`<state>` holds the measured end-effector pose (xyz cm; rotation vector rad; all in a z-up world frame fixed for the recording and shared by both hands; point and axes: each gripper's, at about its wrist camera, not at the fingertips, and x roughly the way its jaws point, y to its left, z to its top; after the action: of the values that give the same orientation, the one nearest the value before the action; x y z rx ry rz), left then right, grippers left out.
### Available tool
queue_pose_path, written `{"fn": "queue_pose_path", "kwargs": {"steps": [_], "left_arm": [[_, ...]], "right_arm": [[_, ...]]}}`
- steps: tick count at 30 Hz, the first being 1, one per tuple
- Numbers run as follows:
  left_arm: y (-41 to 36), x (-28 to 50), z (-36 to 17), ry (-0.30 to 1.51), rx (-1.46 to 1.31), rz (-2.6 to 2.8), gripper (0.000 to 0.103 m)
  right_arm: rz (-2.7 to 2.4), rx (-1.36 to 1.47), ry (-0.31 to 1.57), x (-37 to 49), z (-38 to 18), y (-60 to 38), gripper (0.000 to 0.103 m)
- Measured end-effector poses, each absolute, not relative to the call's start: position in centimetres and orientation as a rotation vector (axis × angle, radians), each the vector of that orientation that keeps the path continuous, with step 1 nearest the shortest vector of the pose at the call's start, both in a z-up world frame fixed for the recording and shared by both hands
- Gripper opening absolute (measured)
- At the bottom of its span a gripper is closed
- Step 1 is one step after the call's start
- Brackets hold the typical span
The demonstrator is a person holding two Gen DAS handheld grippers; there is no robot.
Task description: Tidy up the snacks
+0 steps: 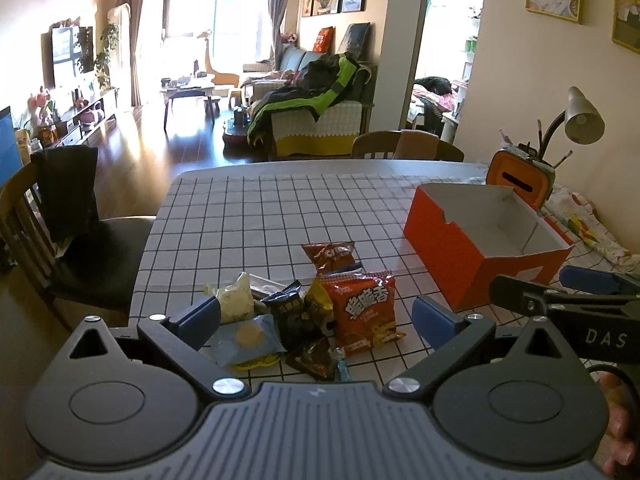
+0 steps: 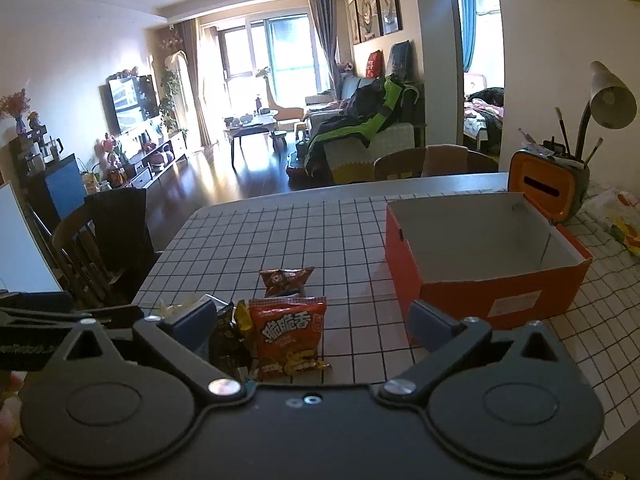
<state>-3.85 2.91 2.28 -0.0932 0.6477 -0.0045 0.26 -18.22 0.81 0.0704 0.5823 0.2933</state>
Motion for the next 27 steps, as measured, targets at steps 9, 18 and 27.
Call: {"fn": "queue_pose_path", "kwargs": {"steps": [9,18,27], "left_arm": [[2.3,-3.7,2.8,0.644,-0.094,-0.015,0.103],[1.5,-2.9,3.1,0.639,-0.108,-0.014,0.103],[1.1,-2.3,3.0,0.647,-0.101,-0.010,0.103]], "right_arm": [[0.275,0.068,0.586,0.2,1.6,-18.8,0.102],[0.283,0.049,0.595,0.7,2.2,-19.7,0.102],[0.298,0.031,0.601,1.3,2.2,-19.9,0.101]]}}
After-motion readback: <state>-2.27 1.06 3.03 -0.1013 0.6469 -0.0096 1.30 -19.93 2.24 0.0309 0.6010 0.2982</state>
